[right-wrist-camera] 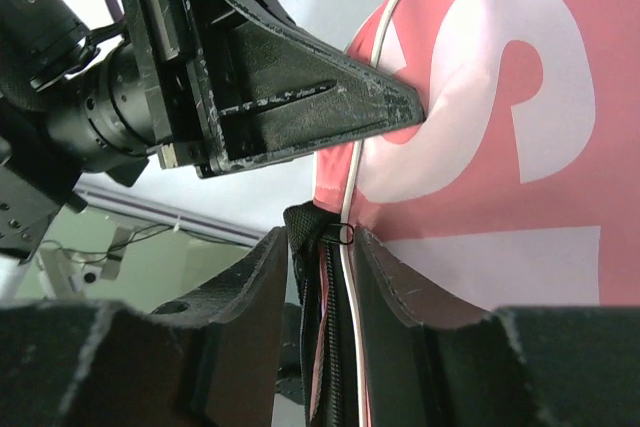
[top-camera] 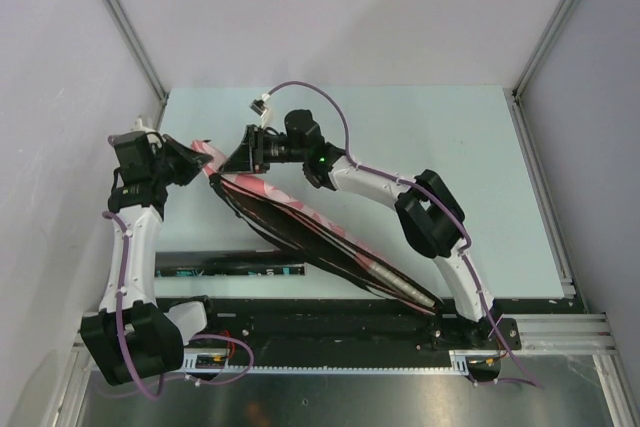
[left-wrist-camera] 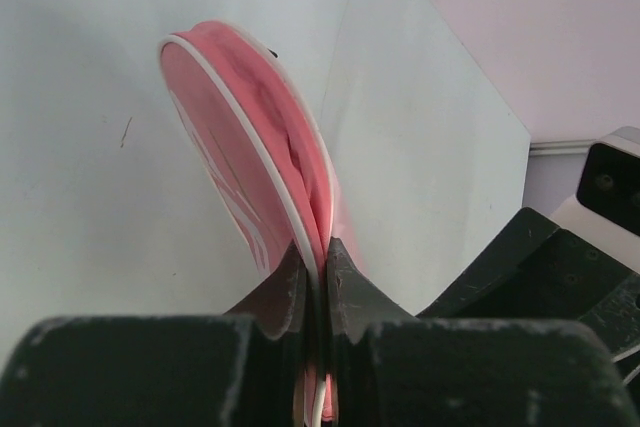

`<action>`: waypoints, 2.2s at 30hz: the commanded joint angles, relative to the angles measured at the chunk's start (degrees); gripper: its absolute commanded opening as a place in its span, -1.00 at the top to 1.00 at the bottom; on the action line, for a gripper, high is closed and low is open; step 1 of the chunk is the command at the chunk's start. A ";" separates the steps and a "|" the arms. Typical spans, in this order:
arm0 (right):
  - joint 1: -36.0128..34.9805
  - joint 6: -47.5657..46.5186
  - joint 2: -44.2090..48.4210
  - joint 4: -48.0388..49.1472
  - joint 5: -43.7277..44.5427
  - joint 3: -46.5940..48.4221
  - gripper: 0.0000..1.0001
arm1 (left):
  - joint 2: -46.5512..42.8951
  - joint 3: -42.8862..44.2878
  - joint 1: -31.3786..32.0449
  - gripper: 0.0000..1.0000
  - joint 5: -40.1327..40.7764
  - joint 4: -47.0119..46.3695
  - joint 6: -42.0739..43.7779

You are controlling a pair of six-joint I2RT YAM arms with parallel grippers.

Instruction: Pack up the badminton gear

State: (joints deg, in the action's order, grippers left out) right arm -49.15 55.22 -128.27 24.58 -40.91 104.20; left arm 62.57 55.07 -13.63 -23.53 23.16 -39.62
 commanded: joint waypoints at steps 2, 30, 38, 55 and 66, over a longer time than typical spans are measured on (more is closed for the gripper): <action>-2.00 -8.72 -1.37 -15.17 7.16 2.23 0.24 | -4.82 1.80 1.15 0.99 -8.90 -10.06 -2.13; 2.56 -63.82 11.55 -17.55 -1.62 -3.48 0.29 | -2.71 0.48 1.15 0.99 -13.91 -10.33 3.93; 1.51 -73.58 7.60 -17.64 -7.25 -0.49 0.25 | -2.89 0.65 1.06 0.99 -13.30 -10.24 1.82; -2.18 -86.41 5.13 -24.23 -4.36 4.26 0.28 | -2.36 1.97 1.15 0.99 -13.04 -10.32 -1.16; -5.70 -96.09 6.10 -30.46 4.51 4.25 0.32 | -2.62 1.27 1.06 0.99 -9.70 -9.97 -6.44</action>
State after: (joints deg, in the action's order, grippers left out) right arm -52.66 -35.64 -122.21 0.62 -42.52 108.14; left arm 62.35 54.63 -13.21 -28.08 20.12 -41.21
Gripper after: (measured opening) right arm 0.337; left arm 0.098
